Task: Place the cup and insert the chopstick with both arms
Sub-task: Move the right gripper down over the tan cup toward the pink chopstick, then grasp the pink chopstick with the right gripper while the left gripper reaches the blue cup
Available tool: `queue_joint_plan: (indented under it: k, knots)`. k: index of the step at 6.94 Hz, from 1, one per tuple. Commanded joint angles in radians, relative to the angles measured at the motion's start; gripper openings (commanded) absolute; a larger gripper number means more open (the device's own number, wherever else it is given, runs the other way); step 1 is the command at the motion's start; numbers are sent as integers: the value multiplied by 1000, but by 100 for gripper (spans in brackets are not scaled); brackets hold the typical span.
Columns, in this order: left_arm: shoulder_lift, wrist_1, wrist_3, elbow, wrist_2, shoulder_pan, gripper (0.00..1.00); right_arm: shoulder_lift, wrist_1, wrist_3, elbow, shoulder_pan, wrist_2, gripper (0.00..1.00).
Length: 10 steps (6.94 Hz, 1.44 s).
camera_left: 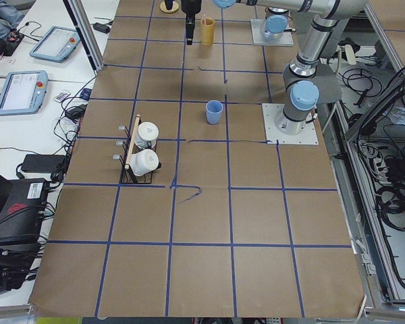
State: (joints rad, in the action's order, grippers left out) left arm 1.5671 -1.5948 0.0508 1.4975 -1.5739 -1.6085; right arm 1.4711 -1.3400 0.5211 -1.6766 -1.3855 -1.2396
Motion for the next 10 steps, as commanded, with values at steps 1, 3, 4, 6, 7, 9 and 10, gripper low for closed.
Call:
queue_joint_plan:
  k: [1,3,4,6,7,9,10]
  knots:
    - [-4,-1,-47,16,-5,10,100,-29,-66,90,-63,0,40,100]
    - [-5,3,-123,18,-5,22,100,-63,-79,148,-84,0,102,99]
    - [-6,3,-127,20,3,33,100,-72,-76,204,-84,0,112,95]
    - [-16,6,-327,70,8,167,100,-78,-65,217,-87,0,111,85]
    - [-24,10,-395,128,3,223,100,-78,-64,220,-101,0,115,76]
    - [-36,149,-410,280,2,275,100,-78,-67,269,-106,0,146,48]
    - [-15,208,-426,337,8,348,100,-78,-64,270,-106,0,161,30]
